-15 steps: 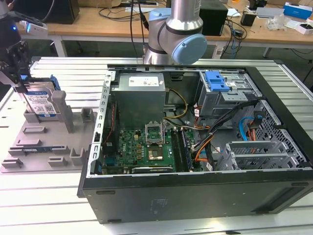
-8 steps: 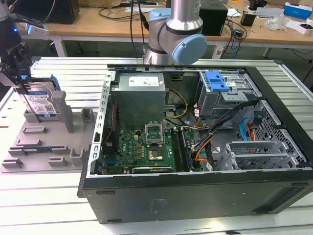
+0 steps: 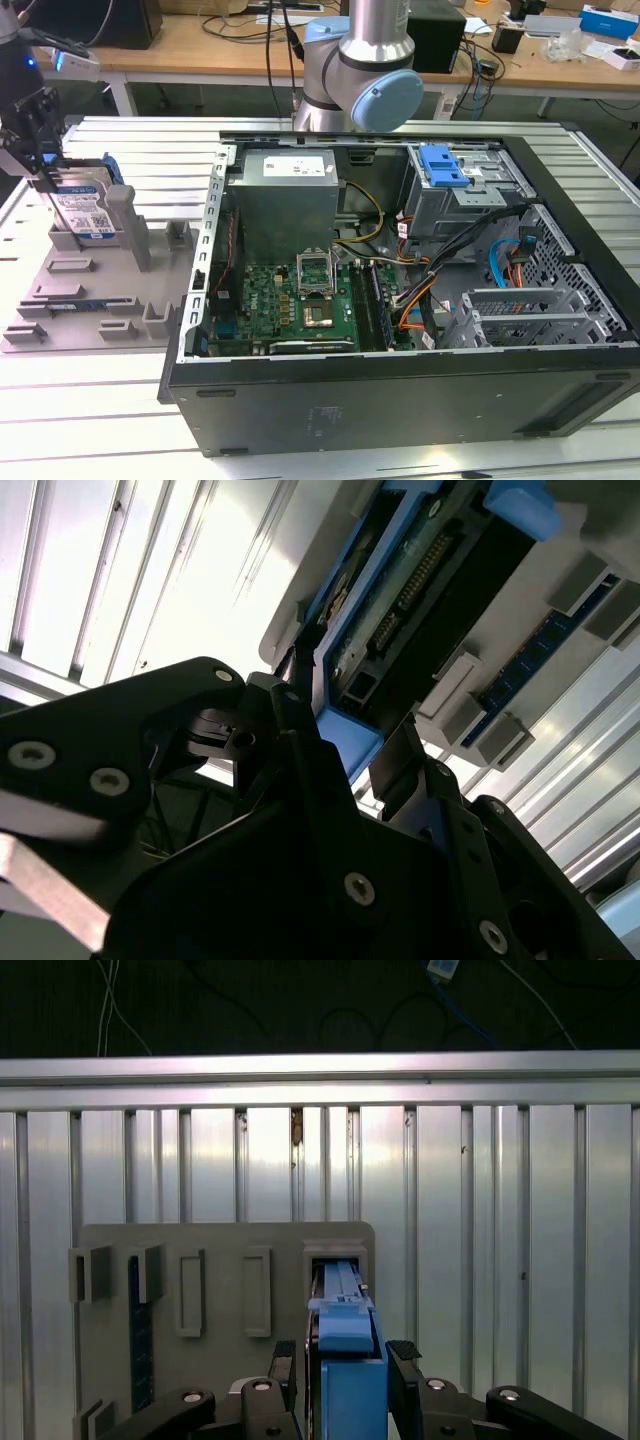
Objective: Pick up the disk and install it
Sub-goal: 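Pick up the disk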
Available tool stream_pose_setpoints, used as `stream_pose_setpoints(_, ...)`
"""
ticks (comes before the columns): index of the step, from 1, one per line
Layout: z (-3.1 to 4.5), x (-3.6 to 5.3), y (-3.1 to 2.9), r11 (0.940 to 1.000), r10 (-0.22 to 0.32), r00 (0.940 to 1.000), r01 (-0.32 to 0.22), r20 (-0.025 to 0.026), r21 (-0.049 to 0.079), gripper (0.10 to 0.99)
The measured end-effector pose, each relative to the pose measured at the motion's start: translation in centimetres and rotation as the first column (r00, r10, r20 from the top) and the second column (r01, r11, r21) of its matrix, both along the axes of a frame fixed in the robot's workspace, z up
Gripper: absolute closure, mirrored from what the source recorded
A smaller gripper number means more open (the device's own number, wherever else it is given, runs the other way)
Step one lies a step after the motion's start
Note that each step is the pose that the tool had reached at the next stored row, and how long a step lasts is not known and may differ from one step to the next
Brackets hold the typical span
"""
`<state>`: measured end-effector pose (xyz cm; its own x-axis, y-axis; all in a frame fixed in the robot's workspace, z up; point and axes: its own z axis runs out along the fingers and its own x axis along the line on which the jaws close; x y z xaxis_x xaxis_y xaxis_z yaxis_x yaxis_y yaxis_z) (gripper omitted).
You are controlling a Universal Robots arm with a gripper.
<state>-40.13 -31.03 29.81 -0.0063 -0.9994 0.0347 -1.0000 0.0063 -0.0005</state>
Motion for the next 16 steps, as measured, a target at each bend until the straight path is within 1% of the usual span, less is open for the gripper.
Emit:
stream_pose_setpoints(8,-0.03,-0.01,0.00,1.0000,0.000,1.0000,0.000,-0.0002,0.000,0.604)
stream_pose_setpoints(10,-0.05,-0.01,0.00,1.0000,0.000,1.0000,0.000,-0.0001,0.000,0.620)
stream_pose_setpoints(11,-0.05,-0.01,0.00,1.0000,0.000,1.0000,0.000,-0.0001,0.000,0.690)
stream_pose_setpoints(16,-0.06,-0.01,0.00,1.0000,0.000,1.0000,0.000,-0.0001,0.000,0.690)
